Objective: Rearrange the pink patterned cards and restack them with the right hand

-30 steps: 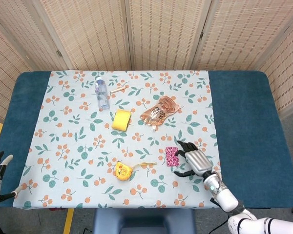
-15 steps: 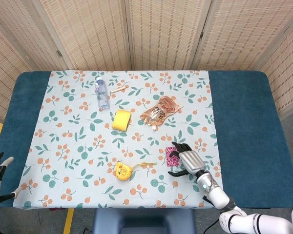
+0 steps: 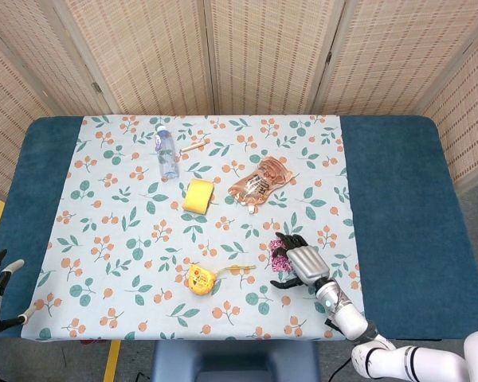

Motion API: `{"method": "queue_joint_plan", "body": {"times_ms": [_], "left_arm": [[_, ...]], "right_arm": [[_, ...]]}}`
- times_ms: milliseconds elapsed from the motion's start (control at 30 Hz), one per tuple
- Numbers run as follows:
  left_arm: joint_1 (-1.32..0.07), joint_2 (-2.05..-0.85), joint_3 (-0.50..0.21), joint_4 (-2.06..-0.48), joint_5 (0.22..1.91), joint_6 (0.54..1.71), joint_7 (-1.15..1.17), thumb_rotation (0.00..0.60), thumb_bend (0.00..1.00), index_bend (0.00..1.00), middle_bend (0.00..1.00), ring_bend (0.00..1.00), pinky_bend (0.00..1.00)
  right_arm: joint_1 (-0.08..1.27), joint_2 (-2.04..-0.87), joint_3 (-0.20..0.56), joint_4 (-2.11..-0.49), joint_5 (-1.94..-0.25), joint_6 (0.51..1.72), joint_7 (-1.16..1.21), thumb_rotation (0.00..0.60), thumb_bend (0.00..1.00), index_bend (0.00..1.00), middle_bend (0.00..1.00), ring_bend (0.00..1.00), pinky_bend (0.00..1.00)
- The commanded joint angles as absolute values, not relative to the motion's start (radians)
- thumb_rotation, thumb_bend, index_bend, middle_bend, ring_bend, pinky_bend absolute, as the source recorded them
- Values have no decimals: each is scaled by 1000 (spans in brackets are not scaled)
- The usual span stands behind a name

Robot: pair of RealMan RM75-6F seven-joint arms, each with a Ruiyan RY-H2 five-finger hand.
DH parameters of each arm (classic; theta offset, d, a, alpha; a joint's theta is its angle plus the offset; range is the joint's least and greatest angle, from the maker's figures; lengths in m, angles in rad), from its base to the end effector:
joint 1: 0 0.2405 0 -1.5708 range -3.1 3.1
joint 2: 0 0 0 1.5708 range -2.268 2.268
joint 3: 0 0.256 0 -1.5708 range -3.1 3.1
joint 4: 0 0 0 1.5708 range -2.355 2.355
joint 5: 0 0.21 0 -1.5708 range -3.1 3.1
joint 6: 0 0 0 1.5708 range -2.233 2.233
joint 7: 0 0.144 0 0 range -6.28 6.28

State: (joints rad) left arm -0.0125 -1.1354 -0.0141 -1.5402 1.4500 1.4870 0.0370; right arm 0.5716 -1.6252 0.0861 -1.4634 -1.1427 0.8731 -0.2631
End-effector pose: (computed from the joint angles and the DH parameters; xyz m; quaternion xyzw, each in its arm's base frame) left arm -0.3446 0.1499 0.1597 -0.5860 -0.4009 -0.3209 0.6269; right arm -0.1995 -0.2775 -0.0634 0.7381 -0.4864 0.3049 0.3546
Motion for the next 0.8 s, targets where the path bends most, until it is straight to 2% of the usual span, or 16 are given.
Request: {"method": "queue_joint_plan", "body": {"times_ms": [33,800], "left_arm": [[-13,-1136,-14,-1540,1451,1486,36,600,192,227,0,3,0],[-15,-1136,-14,-1555,1458,1486,48,600,192,252,0,3,0]], "right_arm": [[571,-1626,84,-1459,-1141,877,-264,330,253,291,0,0,0],[494,-1543,39,-1445,-1116,938,-238,327,253,290,0,0,0]]}}
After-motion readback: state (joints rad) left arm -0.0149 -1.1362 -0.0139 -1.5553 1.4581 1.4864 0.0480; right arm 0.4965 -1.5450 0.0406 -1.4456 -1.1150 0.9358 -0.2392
